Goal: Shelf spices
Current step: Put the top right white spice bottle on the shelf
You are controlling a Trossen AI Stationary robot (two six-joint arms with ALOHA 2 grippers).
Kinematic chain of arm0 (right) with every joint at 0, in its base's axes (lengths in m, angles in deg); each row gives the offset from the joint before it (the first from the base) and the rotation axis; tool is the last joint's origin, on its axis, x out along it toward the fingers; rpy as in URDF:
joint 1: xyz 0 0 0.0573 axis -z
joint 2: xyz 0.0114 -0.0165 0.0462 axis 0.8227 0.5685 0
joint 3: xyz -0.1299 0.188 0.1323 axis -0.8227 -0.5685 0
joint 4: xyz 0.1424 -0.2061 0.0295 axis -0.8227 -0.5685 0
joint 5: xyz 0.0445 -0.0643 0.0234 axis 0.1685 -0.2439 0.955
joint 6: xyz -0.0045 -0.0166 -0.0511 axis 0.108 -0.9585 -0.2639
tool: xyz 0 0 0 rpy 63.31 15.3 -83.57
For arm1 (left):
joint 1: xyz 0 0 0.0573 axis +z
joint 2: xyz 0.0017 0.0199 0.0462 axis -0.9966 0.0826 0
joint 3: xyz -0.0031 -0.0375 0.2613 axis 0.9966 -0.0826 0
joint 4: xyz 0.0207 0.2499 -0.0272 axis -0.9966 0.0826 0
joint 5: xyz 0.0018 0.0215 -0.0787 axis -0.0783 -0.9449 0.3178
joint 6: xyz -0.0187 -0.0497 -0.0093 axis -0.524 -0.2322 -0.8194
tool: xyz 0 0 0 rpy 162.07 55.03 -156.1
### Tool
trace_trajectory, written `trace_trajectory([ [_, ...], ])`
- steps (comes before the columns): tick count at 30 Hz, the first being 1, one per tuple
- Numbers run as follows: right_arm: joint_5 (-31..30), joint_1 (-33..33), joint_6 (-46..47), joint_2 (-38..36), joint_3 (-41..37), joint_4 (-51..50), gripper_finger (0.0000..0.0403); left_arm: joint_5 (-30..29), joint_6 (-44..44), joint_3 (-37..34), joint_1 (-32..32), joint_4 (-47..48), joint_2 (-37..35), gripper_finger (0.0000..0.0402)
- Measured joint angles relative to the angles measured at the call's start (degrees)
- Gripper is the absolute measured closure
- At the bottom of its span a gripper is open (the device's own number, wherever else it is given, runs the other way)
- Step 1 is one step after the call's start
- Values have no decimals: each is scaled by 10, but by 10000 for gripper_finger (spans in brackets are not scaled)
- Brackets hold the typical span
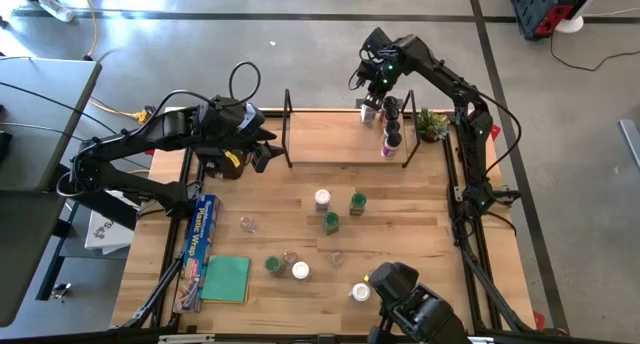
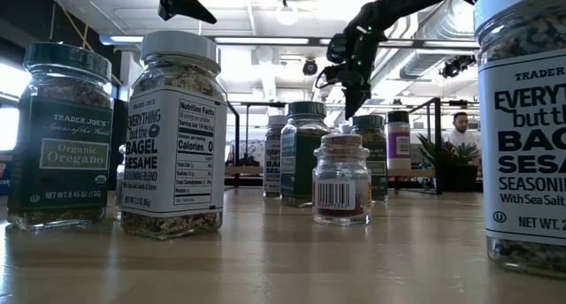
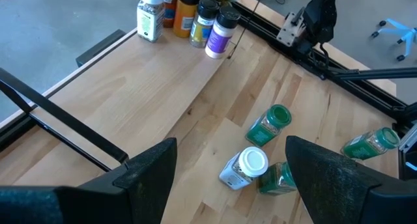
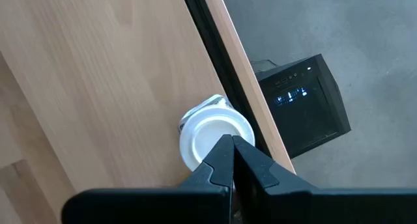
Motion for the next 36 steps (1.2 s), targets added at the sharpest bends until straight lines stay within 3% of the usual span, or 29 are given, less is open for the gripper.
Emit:
trace_trajectory([
  [36, 21, 5, 56, 21, 2, -42, 403, 10, -14, 0, -7, 0, 0, 119],
])
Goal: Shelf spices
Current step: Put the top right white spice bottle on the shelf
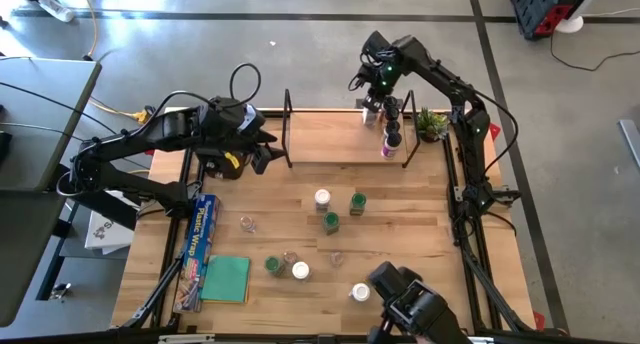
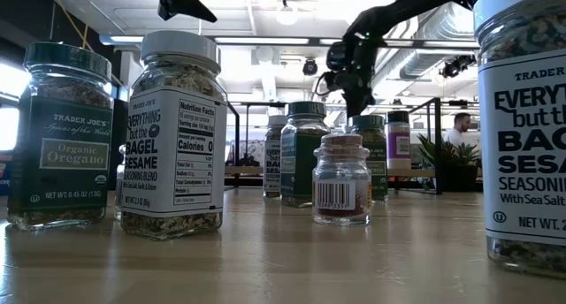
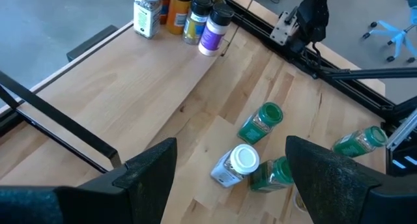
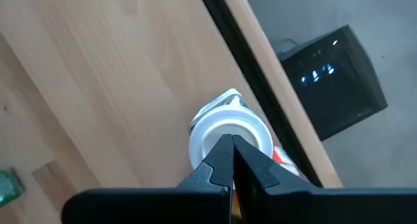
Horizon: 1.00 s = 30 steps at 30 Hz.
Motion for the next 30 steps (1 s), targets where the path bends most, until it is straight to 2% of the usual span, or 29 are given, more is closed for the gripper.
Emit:
trace_trajectory([
  [7, -14, 0, 15, 0, 1, -16, 403, 0, 0, 0, -1, 0, 0, 119],
  [18, -24, 0, 102, 0, 0, 2, 403, 0, 0, 0, -1, 0, 0, 119],
  [30, -24, 1, 92, 0, 3, 1, 403, 0, 0, 0, -1, 0, 0, 119],
])
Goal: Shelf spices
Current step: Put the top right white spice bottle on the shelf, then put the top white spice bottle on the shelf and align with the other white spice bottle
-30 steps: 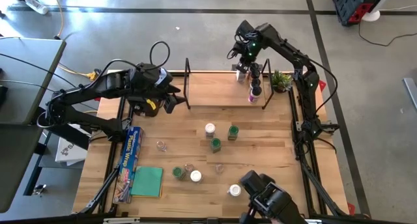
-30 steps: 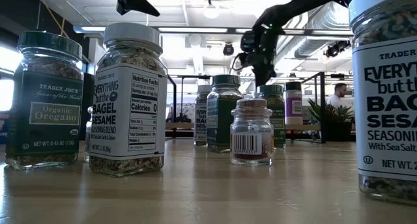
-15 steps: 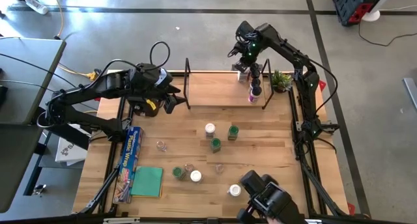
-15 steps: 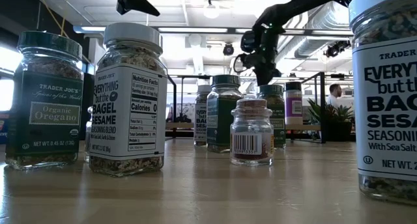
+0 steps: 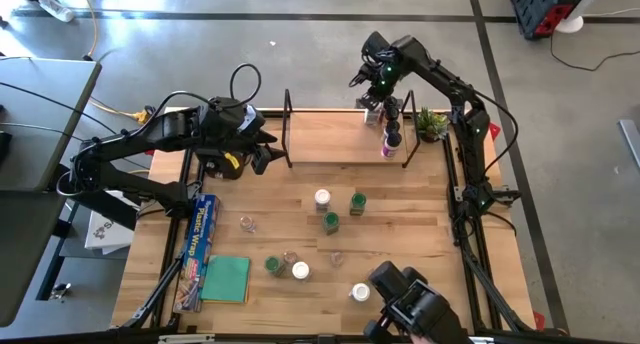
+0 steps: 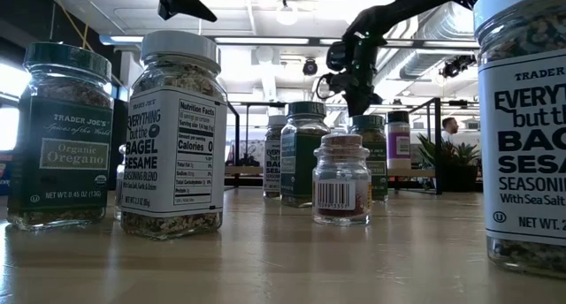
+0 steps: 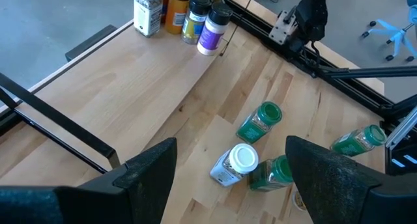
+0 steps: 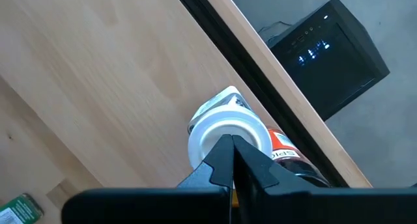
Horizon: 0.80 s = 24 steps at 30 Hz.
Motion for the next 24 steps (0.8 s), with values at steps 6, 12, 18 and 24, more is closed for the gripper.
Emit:
trace_trajectory([
  [6, -2, 0, -14, 3, 22, -4, 403, 0, 0, 0, 0, 0, 0, 119],
  [12, -1, 0, -17, 3, 42, -22, 403, 0, 0, 0, 0, 0, 0, 119],
  [18, 1, -11, -3, 2, 85, -81, 403, 0, 0, 0, 0, 0, 0, 119],
  [24, 24, -79, -20, -20, 127, -97, 403, -1, 0, 0, 0, 8, 0, 119],
])
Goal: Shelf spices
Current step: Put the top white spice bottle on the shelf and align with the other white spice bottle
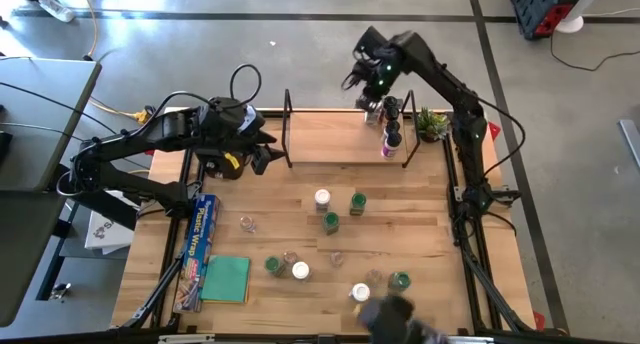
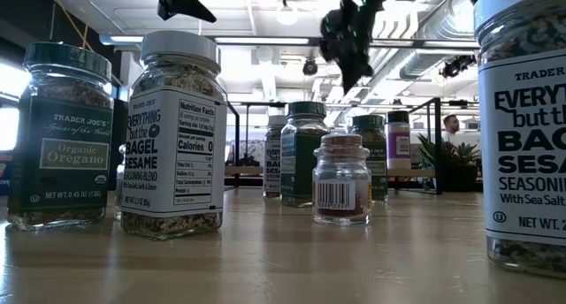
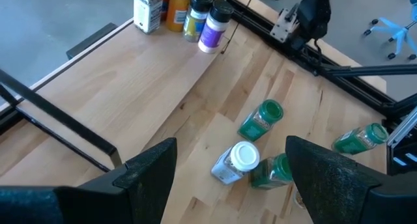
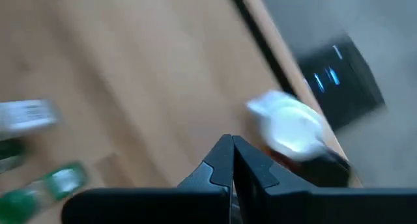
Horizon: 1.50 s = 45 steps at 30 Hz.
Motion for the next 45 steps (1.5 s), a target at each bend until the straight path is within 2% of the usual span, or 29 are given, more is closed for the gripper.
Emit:
trace_trajectory([
  [4, 74, -85, -54, -46, -33, 55, 403, -17, -1, 0, 0, 35, -11, 119],
  [8, 86, -177, -80, -74, -72, 104, 403, -30, -10, 0, 0, 68, -33, 119],
  [16, 108, -301, 44, -75, -161, 192, 394, -32, 15, 0, 0, 131, -87, 119],
  [20, 98, -343, 62, -75, -218, 258, 345, -32, 25, 0, 0, 157, -105, 119],
  [24, 87, -368, 88, -75, -260, 307, 255, -32, 30, 0, 0, 172, -112, 119],
  [28, 27, -385, 111, -75, -293, 333, 154, -31, 31, 0, 0, 179, -110, 119],
  [31, 0, -391, 135, -75, -319, 351, 102, -28, 31, 0, 0, 178, -108, 119],
  [34, -21, -392, 167, -75, -351, 386, 83, -27, 31, 0, 0, 178, -107, 119],
  [38, -73, -391, 192, -74, -384, 413, 80, -26, 31, 0, 0, 178, -106, 119],
  [45, -65, -384, 197, -67, -413, 448, 79, -22, 24, 0, 0, 178, -106, 119],
])
